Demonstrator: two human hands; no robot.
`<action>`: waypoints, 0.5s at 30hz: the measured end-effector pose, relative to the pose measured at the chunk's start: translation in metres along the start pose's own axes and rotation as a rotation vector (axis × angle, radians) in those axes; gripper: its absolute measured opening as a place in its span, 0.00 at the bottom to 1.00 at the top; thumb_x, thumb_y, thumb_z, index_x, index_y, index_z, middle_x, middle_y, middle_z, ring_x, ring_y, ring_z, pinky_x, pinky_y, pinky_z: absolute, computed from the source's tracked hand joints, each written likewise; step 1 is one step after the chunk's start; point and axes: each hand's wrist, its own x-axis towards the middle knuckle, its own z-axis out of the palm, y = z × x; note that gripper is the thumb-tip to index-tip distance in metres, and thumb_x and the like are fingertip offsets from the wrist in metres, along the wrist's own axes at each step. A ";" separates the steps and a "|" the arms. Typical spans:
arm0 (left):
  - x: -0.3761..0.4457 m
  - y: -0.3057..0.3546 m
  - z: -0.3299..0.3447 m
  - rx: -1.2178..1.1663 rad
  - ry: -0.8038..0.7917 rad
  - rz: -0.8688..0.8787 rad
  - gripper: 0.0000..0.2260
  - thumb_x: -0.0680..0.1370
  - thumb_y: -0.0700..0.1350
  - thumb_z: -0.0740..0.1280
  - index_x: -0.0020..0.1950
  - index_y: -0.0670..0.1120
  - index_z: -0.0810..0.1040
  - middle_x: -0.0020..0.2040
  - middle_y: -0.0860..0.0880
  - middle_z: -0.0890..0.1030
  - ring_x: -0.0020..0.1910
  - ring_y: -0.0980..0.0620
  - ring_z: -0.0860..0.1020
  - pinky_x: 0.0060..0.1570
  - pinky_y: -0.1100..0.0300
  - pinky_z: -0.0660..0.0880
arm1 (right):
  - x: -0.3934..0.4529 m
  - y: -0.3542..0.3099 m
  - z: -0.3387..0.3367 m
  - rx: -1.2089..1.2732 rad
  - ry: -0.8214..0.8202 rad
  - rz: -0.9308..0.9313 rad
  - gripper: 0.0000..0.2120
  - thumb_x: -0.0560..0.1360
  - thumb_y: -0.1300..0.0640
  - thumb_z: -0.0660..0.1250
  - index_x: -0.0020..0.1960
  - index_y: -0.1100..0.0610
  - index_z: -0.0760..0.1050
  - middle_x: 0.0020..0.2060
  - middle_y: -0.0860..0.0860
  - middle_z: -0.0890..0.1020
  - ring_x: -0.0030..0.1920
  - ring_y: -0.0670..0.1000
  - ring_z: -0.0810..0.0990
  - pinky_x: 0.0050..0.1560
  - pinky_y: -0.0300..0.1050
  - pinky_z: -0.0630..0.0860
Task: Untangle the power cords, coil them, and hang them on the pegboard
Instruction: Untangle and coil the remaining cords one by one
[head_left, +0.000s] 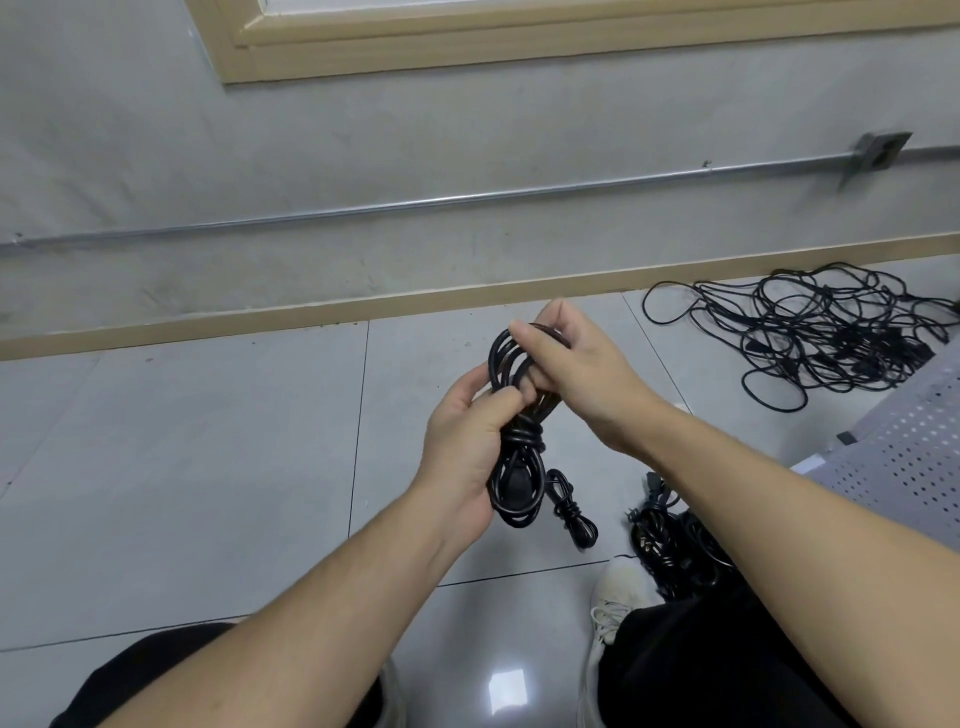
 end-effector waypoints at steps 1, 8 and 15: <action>0.000 -0.001 0.003 0.006 0.050 0.018 0.11 0.76 0.33 0.68 0.57 0.42 0.82 0.44 0.45 0.85 0.43 0.50 0.84 0.44 0.52 0.77 | 0.000 -0.001 0.000 -0.069 0.015 -0.011 0.11 0.83 0.56 0.65 0.46 0.55 0.64 0.22 0.49 0.71 0.24 0.49 0.71 0.30 0.39 0.70; 0.004 -0.001 0.013 0.128 0.191 0.092 0.07 0.76 0.33 0.66 0.48 0.43 0.80 0.40 0.45 0.81 0.37 0.48 0.81 0.39 0.50 0.82 | 0.002 0.008 -0.010 -0.610 0.192 -0.182 0.15 0.76 0.41 0.70 0.45 0.47 0.67 0.32 0.42 0.76 0.30 0.43 0.73 0.37 0.43 0.72; 0.012 0.009 0.004 0.061 0.238 0.246 0.12 0.75 0.31 0.66 0.48 0.47 0.80 0.38 0.51 0.81 0.38 0.50 0.77 0.43 0.51 0.79 | 0.004 0.029 -0.027 -0.005 0.225 0.534 0.24 0.79 0.35 0.63 0.60 0.56 0.75 0.50 0.52 0.86 0.48 0.50 0.82 0.50 0.49 0.80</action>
